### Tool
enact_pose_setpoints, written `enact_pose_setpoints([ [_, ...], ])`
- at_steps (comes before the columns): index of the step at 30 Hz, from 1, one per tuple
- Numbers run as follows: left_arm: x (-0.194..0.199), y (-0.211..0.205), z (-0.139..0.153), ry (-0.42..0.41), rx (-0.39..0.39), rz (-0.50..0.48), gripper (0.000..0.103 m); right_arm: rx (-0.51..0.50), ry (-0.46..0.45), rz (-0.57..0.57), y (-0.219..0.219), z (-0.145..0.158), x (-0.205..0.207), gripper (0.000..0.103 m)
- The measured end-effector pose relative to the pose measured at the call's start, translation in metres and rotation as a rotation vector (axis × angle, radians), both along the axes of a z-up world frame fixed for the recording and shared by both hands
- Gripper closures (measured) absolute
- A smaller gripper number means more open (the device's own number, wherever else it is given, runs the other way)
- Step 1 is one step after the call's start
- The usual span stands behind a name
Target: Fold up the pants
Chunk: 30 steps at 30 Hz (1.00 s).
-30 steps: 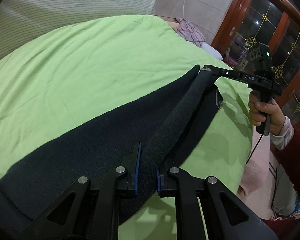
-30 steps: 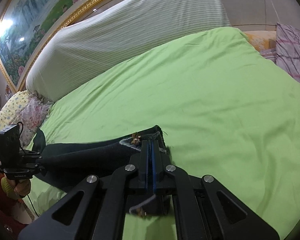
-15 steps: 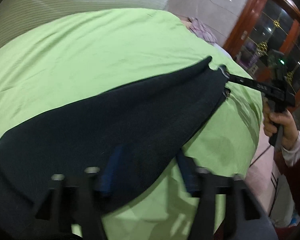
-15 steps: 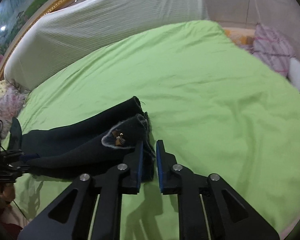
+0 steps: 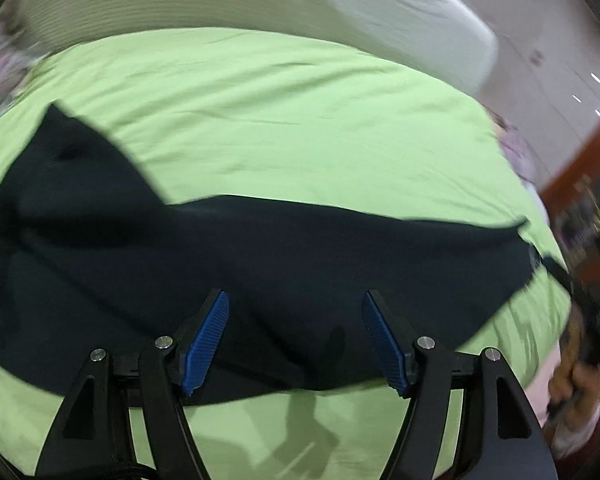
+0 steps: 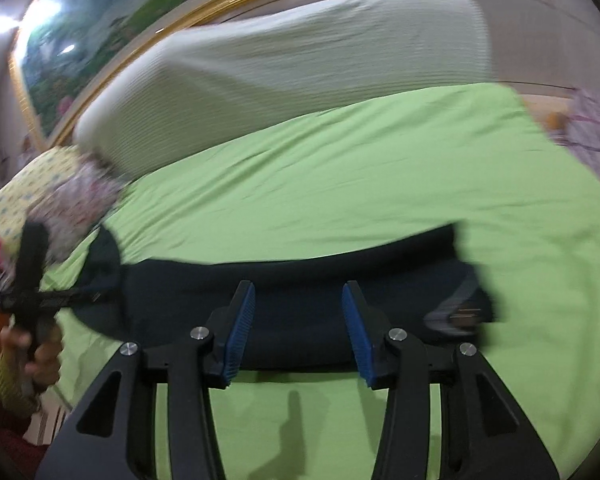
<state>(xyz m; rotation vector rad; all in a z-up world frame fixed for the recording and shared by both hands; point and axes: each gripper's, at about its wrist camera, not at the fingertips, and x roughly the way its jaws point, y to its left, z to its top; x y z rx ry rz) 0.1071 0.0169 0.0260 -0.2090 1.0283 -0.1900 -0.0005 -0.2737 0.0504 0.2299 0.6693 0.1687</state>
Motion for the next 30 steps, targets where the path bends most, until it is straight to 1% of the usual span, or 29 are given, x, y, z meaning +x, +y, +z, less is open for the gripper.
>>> enact_pose_setpoints([
  [1, 0.007, 0.01, 0.001, 0.019, 0.003, 0.042, 0.033, 0.003, 0.005, 0.022, 0.009, -0.002, 0.003, 0.056],
  [4, 0.021, 0.033, 0.007, 0.046, -0.003, 0.125, 0.032, 0.042, 0.021, 0.112, 0.04, -0.01, 0.015, 0.056],
  [6, 0.035, 0.045, 0.012, 0.073, 0.019, 0.17, 0.031, 0.049, 0.035, 0.178, 0.068, -0.015, 0.024, 0.056],
  [7, 0.044, 0.049, 0.016, 0.089, 0.045, 0.186, 0.03, 0.053, 0.041, 0.211, 0.08, -0.017, 0.028, 0.056],
  [8, 0.056, 0.052, 0.018, 0.119, 0.098, 0.208, 0.028, 0.056, 0.047, 0.243, 0.09, -0.02, 0.031, 0.056],
  [10, 0.074, 0.056, 0.02, 0.172, 0.161, 0.238, 0.028, 0.053, 0.065, 0.313, 0.119, -0.025, 0.041, 0.056],
  [13, 0.095, 0.065, 0.018, 0.227, 0.201, 0.275, 0.028, 0.052, 0.086, 0.408, 0.158, -0.034, 0.053, 0.055],
  [17, 0.105, 0.073, 0.009, 0.272, 0.246, 0.283, 0.028, 0.048, 0.117, 0.517, 0.208, -0.047, 0.067, 0.055],
  [20, 0.108, 0.073, 0.0, 0.288, 0.27, 0.277, 0.03, -0.005, 0.124, 0.553, 0.235, -0.055, 0.074, 0.055],
  [21, 0.109, 0.073, -0.003, 0.288, 0.282, 0.275, 0.034, -0.033, 0.134, 0.548, 0.241, -0.059, 0.078, 0.055],
  [23, 0.11, 0.08, -0.008, 0.282, 0.282, 0.27, 0.053, -0.045, 0.166, 0.539, 0.246, -0.068, 0.087, 0.055],
  [24, 0.108, 0.083, -0.011, 0.28, 0.272, 0.263, 0.074, -0.039, 0.182, 0.535, 0.247, -0.072, 0.091, 0.055],
  [25, 0.106, 0.085, -0.013, 0.279, 0.256, 0.257, 0.088, -0.033, 0.197, 0.533, 0.248, -0.075, 0.094, 0.056],
  [26, 0.102, 0.088, -0.014, 0.27, 0.234, 0.254, 0.088, -0.033, 0.2, 0.535, 0.249, -0.076, 0.094, 0.06],
  [27, 0.098, 0.09, -0.013, 0.254, 0.214, 0.255, 0.092, -0.04, 0.201, 0.538, 0.252, -0.077, 0.096, 0.066],
  [28, 0.092, 0.094, -0.01, 0.233, 0.193, 0.257, 0.095, -0.05, 0.205, 0.542, 0.253, -0.078, 0.096, 0.083],
  [29, 0.084, 0.098, -0.007, 0.21, 0.163, 0.261, 0.096, -0.059, 0.211, 0.542, 0.254, -0.078, 0.096, 0.095],
  [30, 0.075, 0.103, -0.003, 0.183, 0.123, 0.266, 0.097, -0.059, 0.211, 0.543, 0.251, -0.078, 0.096, 0.096],
])
